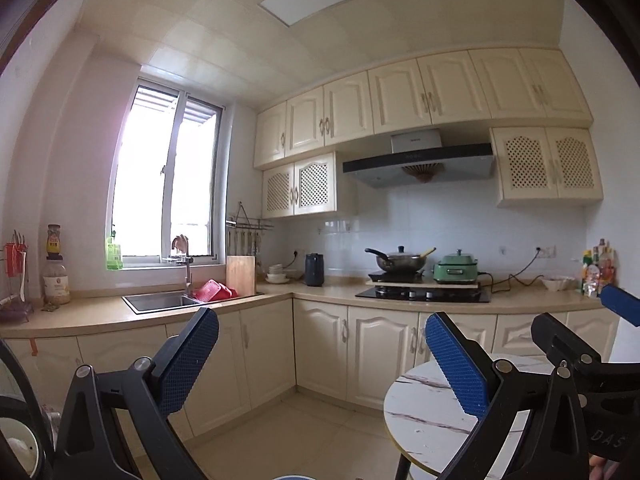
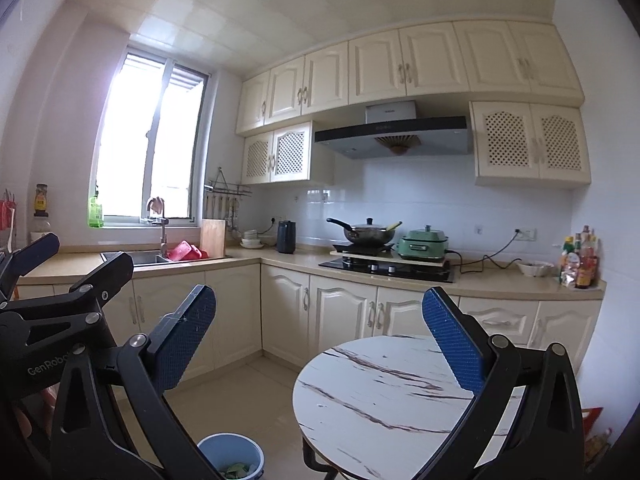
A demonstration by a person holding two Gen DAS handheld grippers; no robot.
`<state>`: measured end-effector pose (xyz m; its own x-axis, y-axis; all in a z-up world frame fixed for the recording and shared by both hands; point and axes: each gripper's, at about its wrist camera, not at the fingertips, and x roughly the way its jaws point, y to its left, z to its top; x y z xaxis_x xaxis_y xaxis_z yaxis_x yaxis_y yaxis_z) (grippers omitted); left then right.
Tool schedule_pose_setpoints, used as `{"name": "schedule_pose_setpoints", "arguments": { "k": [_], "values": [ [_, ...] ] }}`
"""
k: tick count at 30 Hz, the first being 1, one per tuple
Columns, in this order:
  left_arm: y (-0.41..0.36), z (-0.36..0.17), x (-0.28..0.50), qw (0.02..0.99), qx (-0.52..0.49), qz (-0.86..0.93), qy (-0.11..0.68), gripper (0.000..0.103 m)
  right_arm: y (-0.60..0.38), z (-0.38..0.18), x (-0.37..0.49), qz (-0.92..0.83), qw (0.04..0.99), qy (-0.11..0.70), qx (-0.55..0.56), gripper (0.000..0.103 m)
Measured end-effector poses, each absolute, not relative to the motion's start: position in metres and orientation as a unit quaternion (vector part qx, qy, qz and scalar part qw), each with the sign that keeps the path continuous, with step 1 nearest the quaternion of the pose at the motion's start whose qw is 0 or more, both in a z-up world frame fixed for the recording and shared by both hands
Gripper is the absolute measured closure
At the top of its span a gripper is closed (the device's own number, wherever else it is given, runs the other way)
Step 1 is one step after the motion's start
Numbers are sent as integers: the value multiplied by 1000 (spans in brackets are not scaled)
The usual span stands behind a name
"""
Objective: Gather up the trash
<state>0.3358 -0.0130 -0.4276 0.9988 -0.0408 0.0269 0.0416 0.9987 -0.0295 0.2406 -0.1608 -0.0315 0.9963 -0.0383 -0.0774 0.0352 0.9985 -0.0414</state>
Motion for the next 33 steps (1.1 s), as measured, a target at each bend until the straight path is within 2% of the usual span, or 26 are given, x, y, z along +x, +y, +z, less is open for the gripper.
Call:
{"name": "schedule_pose_setpoints", "arguments": {
  "k": [22, 33],
  "values": [
    [-1, -347, 365, 1000, -3, -20, -6, 1, -165, -36, 244, -24, 998, 51, -16, 0],
    [12, -328, 367, 1000, -2, -24, -4, 1, -168, -36, 244, -26, 998, 53, -16, 0]
  ]
}}
